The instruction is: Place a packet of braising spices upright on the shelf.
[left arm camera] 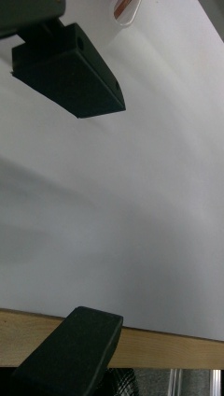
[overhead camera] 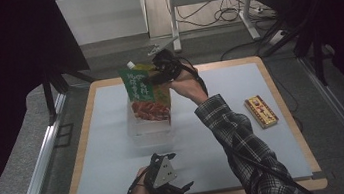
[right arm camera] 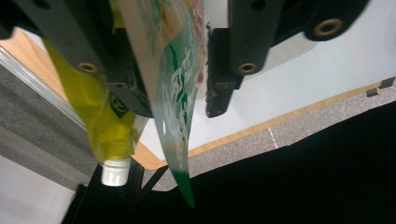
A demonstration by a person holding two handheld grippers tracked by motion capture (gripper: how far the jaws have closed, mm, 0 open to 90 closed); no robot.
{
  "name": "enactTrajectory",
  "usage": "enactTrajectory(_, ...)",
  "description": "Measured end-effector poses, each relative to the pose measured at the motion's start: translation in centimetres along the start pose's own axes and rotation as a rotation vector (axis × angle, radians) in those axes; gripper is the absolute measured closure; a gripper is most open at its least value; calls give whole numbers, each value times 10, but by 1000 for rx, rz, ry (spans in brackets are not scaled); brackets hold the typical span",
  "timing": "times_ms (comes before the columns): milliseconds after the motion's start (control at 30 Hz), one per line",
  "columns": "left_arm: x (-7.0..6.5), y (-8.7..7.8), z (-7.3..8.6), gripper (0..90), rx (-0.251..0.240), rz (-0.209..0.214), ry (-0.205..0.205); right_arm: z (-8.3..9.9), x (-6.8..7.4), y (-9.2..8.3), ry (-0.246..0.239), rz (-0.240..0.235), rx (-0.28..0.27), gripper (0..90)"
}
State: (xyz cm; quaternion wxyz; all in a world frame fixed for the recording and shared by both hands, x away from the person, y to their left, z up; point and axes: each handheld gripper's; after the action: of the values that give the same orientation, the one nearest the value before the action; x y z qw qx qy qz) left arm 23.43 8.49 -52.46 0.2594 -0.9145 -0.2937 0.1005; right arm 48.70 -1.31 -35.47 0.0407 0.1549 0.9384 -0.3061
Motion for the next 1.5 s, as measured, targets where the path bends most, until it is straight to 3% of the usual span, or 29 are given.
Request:
enactTrajectory(233, -1, 1, 0, 17, 5, 2, 5, 6, -1, -10, -5, 61, 29, 428)
enactTrajectory(400, -2, 2, 0, 18, 11, 3, 11, 13, -5, -20, 25, 64, 17, 348)
enactTrajectory(533, -3, 3, 1, 18, 13, 3, 14, 17, -5, -26, 19, 70, 8, 285)
enactTrajectory(1000, -2, 2, 0, 18, 8, -5, 8, 37, 3, -40, 8, 82, 11, 161)
enactTrajectory(1500, -1, 2, 0, 12, -7, -7, -4, 63, 10, -59, 59, 70, -24, 37)
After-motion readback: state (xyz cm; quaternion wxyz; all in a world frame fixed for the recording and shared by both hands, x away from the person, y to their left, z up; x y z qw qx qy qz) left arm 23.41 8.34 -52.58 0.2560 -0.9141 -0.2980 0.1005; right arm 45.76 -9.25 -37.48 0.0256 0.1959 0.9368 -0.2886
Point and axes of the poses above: each handheld gripper's, and its own axes: y roughly forward along the jaws, z roughly out of its underside, x roughly to its left, and after that the axes turned 14 degrees about -y, right-handed
